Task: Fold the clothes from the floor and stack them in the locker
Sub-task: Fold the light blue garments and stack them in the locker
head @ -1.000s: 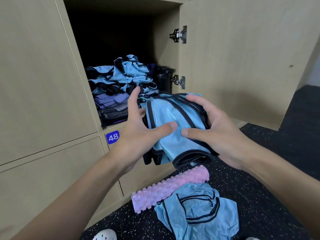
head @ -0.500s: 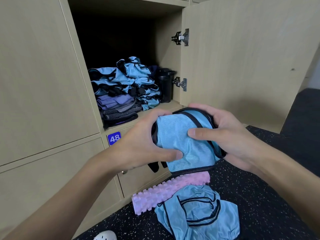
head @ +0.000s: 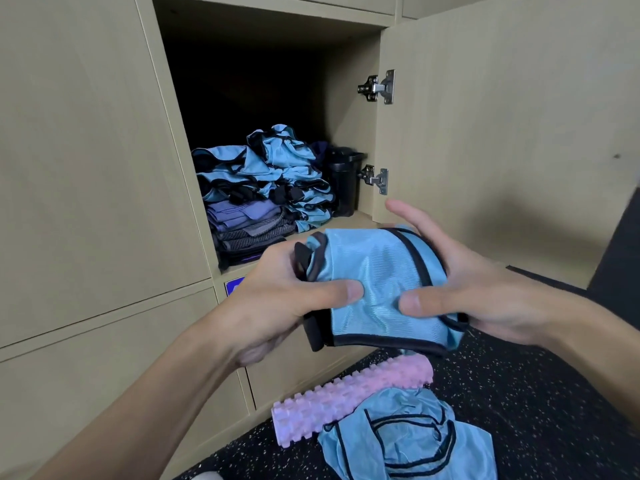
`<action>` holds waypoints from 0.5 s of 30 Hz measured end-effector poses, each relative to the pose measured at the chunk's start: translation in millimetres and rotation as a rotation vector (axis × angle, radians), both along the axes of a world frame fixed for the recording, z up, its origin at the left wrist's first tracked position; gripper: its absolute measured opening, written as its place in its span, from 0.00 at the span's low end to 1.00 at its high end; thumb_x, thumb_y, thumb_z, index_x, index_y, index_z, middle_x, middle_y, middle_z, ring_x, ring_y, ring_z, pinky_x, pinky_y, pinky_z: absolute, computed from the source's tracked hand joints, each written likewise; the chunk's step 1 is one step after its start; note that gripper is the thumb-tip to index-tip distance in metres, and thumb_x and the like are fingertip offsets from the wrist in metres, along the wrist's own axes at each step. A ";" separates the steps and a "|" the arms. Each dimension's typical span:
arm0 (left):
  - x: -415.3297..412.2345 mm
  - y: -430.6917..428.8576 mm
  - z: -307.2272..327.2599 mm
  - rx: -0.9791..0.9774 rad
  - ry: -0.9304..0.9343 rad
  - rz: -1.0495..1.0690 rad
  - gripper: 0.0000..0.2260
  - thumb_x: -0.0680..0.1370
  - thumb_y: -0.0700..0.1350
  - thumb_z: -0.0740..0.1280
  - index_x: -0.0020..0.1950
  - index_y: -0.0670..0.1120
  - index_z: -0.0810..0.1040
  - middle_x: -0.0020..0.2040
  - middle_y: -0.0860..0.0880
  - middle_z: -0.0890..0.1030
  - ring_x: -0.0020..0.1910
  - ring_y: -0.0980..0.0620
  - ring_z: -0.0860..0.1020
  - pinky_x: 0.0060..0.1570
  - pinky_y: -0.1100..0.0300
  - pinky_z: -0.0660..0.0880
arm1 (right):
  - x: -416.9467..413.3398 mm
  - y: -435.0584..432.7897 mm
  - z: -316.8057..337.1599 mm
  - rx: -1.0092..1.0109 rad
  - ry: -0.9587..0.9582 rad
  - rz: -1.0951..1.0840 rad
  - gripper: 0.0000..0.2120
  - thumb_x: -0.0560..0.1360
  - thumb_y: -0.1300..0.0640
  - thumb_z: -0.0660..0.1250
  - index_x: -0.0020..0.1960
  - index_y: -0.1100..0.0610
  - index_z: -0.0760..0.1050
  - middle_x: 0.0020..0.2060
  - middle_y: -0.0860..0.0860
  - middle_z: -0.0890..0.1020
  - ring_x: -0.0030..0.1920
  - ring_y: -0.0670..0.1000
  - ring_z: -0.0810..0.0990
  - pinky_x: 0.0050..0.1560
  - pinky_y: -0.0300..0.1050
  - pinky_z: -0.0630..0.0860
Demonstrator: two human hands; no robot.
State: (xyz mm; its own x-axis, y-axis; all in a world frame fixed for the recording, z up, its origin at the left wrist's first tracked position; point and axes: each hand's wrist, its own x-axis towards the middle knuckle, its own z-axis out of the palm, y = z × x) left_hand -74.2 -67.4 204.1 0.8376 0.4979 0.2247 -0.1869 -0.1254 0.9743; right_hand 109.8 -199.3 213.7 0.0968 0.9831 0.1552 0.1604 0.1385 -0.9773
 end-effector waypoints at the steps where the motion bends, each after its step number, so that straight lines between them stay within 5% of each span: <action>1: 2.0 5.3 0.9 -0.037 -0.011 0.010 0.17 0.67 0.32 0.72 0.55 0.44 0.84 0.54 0.42 0.85 0.52 0.45 0.84 0.52 0.54 0.82 | 3.4 5.4 2.1 -0.012 -0.040 0.025 0.55 0.53 0.55 0.84 0.69 0.26 0.61 0.64 0.45 0.79 0.60 0.51 0.82 0.58 0.45 0.79; 5: 10.3 34.1 10.0 -0.111 -0.023 0.070 0.16 0.66 0.32 0.76 0.53 0.41 0.84 0.53 0.41 0.85 0.51 0.43 0.85 0.51 0.53 0.82 | 16.2 42.9 15.3 -0.041 -0.254 -0.002 0.52 0.51 0.49 0.84 0.64 0.21 0.60 0.60 0.37 0.80 0.60 0.47 0.81 0.64 0.49 0.75; 9: 24.5 64.7 20.6 -0.157 -0.040 0.159 0.11 0.71 0.36 0.71 0.53 0.40 0.82 0.52 0.41 0.86 0.50 0.44 0.85 0.49 0.52 0.83 | 24.5 87.9 21.4 -0.004 -0.306 -0.117 0.39 0.56 0.55 0.86 0.62 0.44 0.74 0.51 0.43 0.84 0.50 0.45 0.85 0.48 0.41 0.81; 12: 33.6 88.4 23.6 -0.210 -0.029 0.237 0.08 0.77 0.34 0.68 0.54 0.42 0.82 0.52 0.43 0.86 0.52 0.44 0.85 0.52 0.50 0.82 | 30.5 119.5 23.5 0.042 -0.313 -0.187 0.21 0.64 0.63 0.80 0.53 0.49 0.79 0.43 0.44 0.86 0.42 0.44 0.85 0.40 0.37 0.80; 15: 42.4 110.8 26.5 -0.126 0.023 0.265 0.14 0.76 0.38 0.73 0.61 0.46 0.79 0.54 0.48 0.86 0.54 0.47 0.84 0.57 0.48 0.80 | 42.4 149.2 26.8 0.049 -0.266 -0.205 0.15 0.69 0.62 0.77 0.53 0.51 0.81 0.44 0.48 0.87 0.46 0.49 0.86 0.51 0.48 0.83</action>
